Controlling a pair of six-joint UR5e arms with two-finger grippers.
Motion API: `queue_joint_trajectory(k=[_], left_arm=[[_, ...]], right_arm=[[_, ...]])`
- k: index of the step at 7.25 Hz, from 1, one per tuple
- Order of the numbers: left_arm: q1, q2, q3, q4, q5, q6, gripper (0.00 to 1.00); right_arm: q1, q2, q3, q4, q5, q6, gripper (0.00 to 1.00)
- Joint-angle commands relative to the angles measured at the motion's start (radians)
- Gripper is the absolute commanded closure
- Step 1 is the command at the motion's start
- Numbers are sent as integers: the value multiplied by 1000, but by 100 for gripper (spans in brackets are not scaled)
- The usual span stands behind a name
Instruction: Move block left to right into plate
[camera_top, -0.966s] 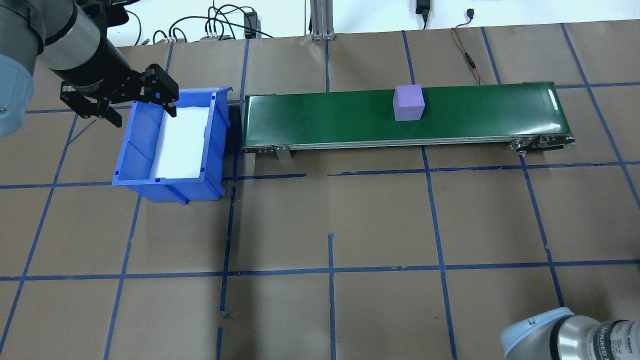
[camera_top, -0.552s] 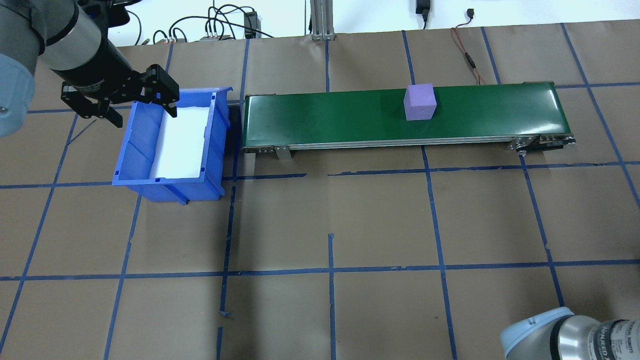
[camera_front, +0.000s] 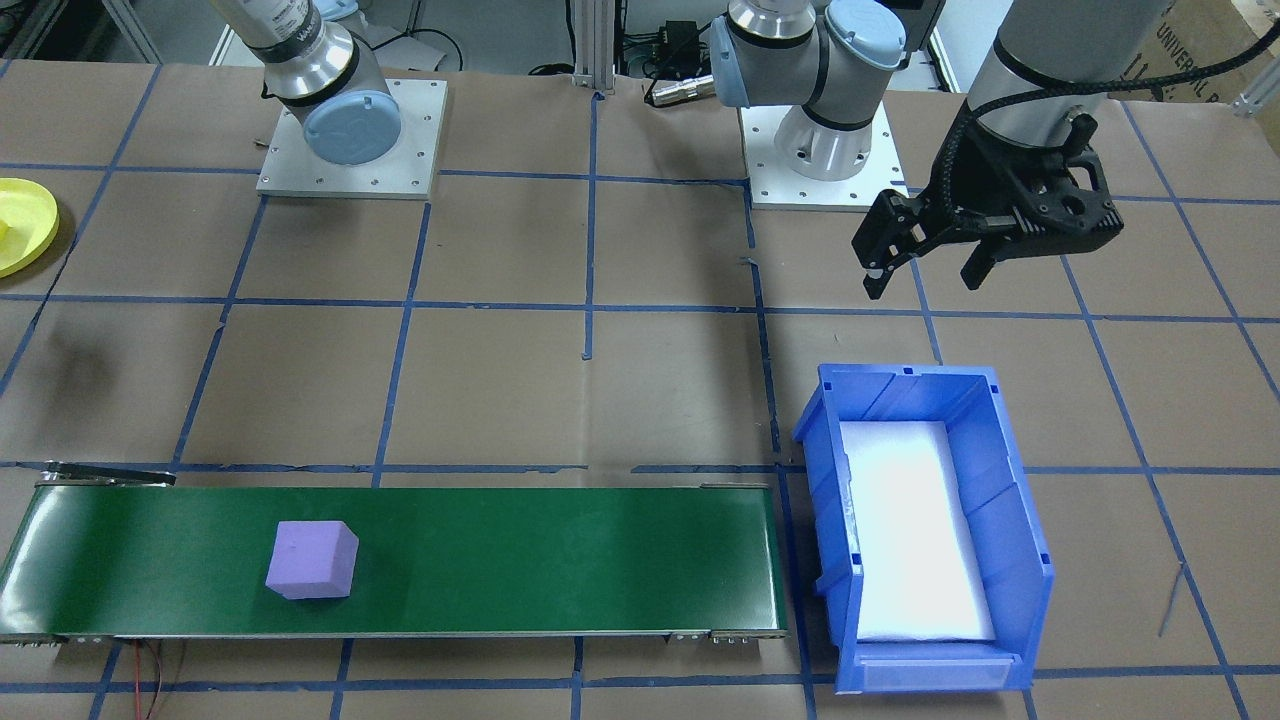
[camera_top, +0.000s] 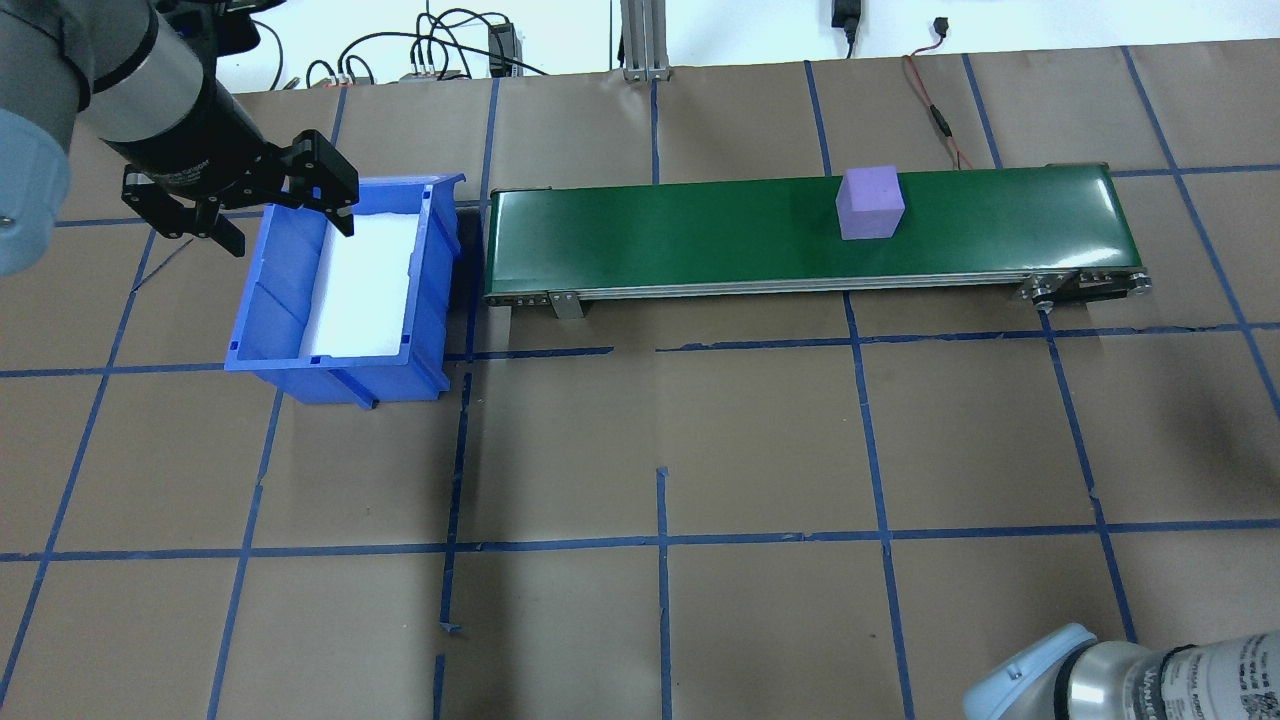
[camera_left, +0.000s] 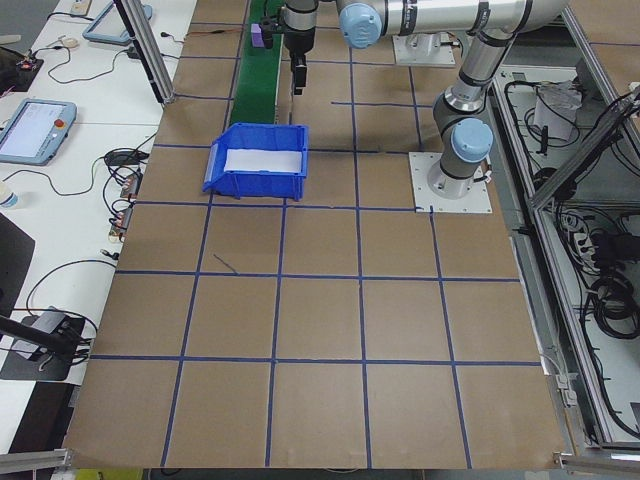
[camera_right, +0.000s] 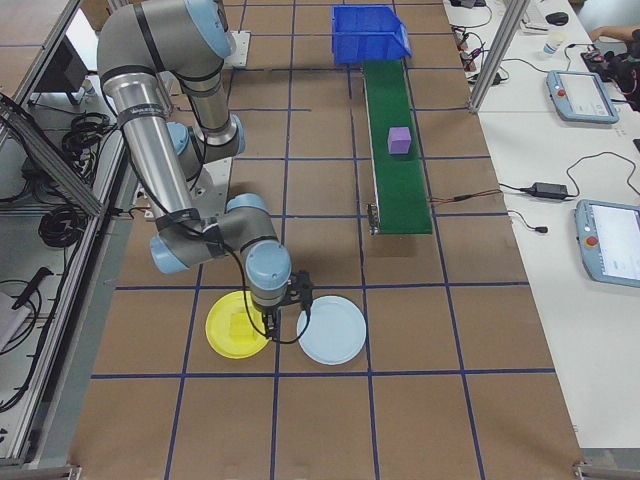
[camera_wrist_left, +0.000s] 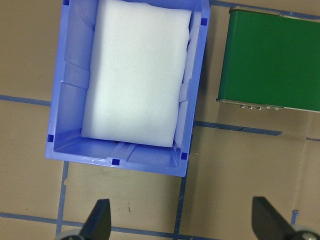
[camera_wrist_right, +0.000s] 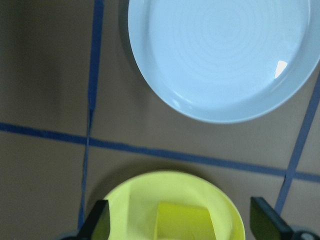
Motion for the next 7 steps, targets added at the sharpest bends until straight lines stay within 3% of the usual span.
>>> queue_joint_trajectory(k=[1, 3, 4, 6, 7], left_arm=[[0, 0, 0, 0, -1, 1, 0], [-2, 0, 0, -1, -1, 1, 0], [-2, 0, -2, -2, -1, -1, 0], [-2, 2, -3, -2, -3, -1, 0], [-3, 2, -7, -2, -6, -2, 0]], right_arm=[[189, 13, -121, 113, 87, 251, 1], [335, 43, -155, 121, 150, 473, 1], [415, 46, -158, 118, 153, 574, 1], [490, 79, -200, 116, 249, 658, 0], [532, 105, -215, 107, 251, 725, 0]])
